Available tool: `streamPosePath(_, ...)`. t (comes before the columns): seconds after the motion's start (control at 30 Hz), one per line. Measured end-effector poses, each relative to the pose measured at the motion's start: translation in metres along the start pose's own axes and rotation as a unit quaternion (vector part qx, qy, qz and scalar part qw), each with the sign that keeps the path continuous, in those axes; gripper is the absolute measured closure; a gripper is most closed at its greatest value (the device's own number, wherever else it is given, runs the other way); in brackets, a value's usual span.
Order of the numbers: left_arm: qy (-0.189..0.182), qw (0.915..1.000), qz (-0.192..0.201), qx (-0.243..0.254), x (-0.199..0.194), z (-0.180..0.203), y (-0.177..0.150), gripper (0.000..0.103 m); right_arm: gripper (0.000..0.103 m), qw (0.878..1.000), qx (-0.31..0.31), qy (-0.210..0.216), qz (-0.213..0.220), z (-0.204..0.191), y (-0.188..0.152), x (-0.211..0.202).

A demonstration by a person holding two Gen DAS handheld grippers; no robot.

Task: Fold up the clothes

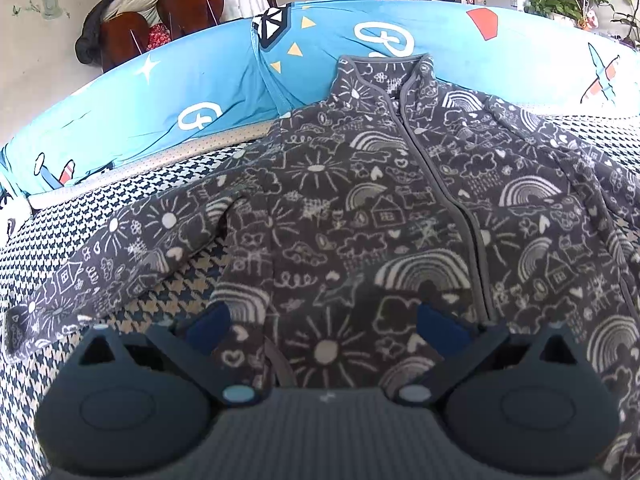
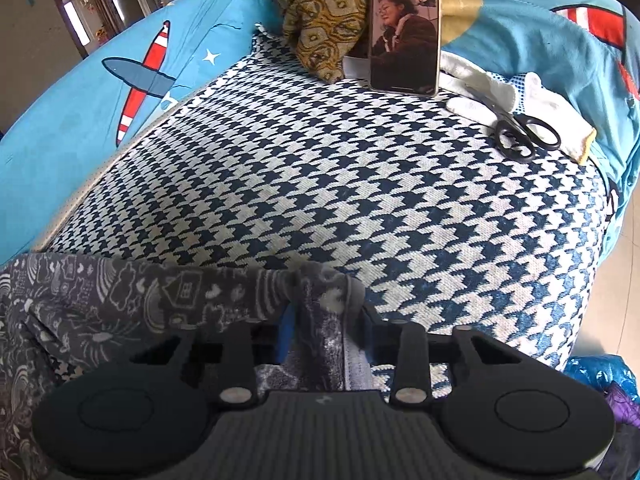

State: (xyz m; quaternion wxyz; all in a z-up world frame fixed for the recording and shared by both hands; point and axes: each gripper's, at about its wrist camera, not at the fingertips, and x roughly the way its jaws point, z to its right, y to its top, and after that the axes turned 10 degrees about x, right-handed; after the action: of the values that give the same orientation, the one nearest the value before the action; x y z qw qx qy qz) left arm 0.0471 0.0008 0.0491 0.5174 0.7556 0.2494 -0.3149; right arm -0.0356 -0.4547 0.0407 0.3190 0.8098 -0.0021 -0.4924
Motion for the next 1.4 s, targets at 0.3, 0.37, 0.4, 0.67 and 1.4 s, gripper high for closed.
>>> streamPosePath(0.3,-0.001,0.9999,-0.010,0.007,0.006,0.006,-0.003,0.000,0.091,0.995,0.027,0.095,0.015,-0.020,0.002,-0.010)
streamPosePath(0.37,-0.003,0.9999,-0.012,0.008,0.007,0.008,-0.003,0.000,0.091,0.993,0.022,0.117,0.021,-0.028,0.001,-0.015)
streamPosePath(0.4,-0.003,0.9999,-0.013,0.009,0.008,0.009,-0.003,0.000,0.091,0.991,0.021,0.128,0.023,-0.032,0.001,-0.017)
streamPosePath(0.67,-0.009,0.9997,-0.015,0.018,0.009,0.016,-0.004,0.000,0.091,0.979,0.007,0.201,0.039,-0.067,-0.005,-0.029)
streamPosePath(1.4,-0.002,0.9985,-0.039,-0.037,0.015,-0.019,-0.006,0.000,0.091,0.928,-0.051,0.370,0.005,-0.212,-0.050,-0.029)
